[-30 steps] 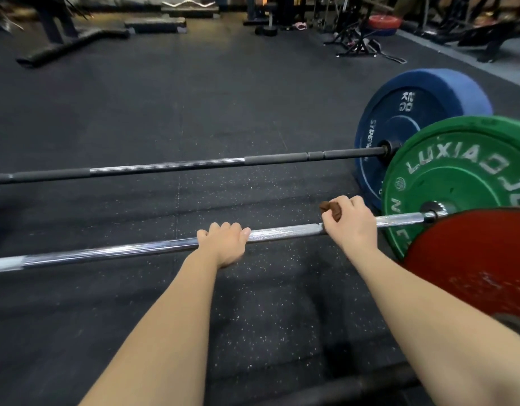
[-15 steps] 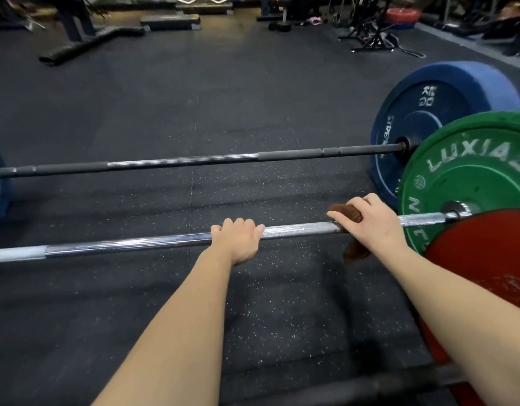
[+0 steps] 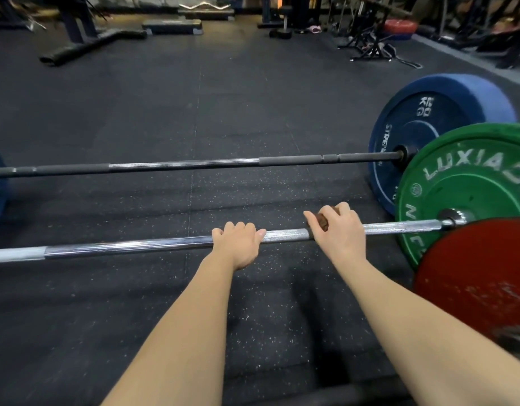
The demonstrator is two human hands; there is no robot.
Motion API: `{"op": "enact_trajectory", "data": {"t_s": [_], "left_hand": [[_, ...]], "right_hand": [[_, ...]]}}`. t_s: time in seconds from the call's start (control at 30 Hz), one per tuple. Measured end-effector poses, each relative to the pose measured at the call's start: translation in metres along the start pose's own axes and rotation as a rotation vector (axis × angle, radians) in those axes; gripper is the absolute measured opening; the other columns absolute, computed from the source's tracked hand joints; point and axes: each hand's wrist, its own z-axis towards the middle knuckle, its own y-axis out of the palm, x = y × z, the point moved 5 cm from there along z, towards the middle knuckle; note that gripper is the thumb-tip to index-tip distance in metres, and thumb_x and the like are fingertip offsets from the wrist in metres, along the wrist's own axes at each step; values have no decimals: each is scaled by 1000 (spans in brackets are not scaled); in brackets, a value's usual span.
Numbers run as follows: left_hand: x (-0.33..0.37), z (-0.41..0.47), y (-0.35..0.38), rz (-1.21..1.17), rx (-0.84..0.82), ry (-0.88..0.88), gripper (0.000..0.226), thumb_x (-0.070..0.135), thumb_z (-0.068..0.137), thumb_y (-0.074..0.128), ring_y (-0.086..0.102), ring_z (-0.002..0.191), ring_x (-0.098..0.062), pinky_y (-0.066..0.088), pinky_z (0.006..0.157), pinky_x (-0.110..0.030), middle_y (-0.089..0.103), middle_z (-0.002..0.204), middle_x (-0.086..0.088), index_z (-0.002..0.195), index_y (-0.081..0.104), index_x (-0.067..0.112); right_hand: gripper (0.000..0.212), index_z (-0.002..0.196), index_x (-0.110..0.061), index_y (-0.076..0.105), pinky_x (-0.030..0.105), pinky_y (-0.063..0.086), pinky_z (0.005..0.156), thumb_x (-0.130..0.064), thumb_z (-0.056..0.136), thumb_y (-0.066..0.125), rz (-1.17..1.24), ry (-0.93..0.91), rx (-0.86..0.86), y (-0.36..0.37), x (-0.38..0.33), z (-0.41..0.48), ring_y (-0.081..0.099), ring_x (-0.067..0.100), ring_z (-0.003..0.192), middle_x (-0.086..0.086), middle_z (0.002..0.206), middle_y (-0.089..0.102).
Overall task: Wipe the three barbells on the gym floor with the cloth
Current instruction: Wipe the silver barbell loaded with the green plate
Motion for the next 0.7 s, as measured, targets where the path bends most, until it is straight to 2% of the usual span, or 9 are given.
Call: {"op": "enact_trajectory", "data": {"t_s": [0.1,0.2,0.27,0.43,0.57,0.7], "left_hand": [[0,-1,-1,-12,14,-8,32,27,112,20,43,116,-29,33,104,-48,54,124,-5,122,50,22],[1,-1,-1,0,23,-4,31,25,111,20,43,114,-29,34,103,-48,54,121,-5,119,50,22],[0,-1,0,-2,29,-5,31,26,111,20,43,112,-28,34,100,-46,54,119,-5,118,50,21],[-2,1,3,3,32,-7,34,30,111,19,43,109,-28,32,96,-44,54,117,-5,117,50,18],[-1,1,2,10,33,6,27,23,111,23,43,110,-28,34,98,-44,54,117,-6,117,49,20],[-3,-2,0,-8,65,15,28,21,111,24,44,109,-28,35,100,-43,54,118,-7,124,49,20]], "right_hand": [[34,89,-18,71,33,51,65,-52,93,67,44,-113,-23,-1,3,2,54,25,76,3,90,55],[30,90,-19,73,32,51,65,-49,93,68,97,-223,-76,-7,20,7,57,25,73,1,89,54],[29,91,-19,73,33,50,67,-48,93,67,96,-192,-68,-13,40,12,58,27,74,1,90,54],[35,98,-16,71,40,50,79,-50,92,66,16,44,-79,-23,91,22,58,33,87,8,95,53],[41,97,-11,71,40,48,77,-51,94,64,7,117,-40,-17,67,17,54,36,88,12,95,53],[39,100,-14,70,37,48,75,-51,98,60,12,92,-61,-7,19,5,53,29,92,9,101,55]]}}
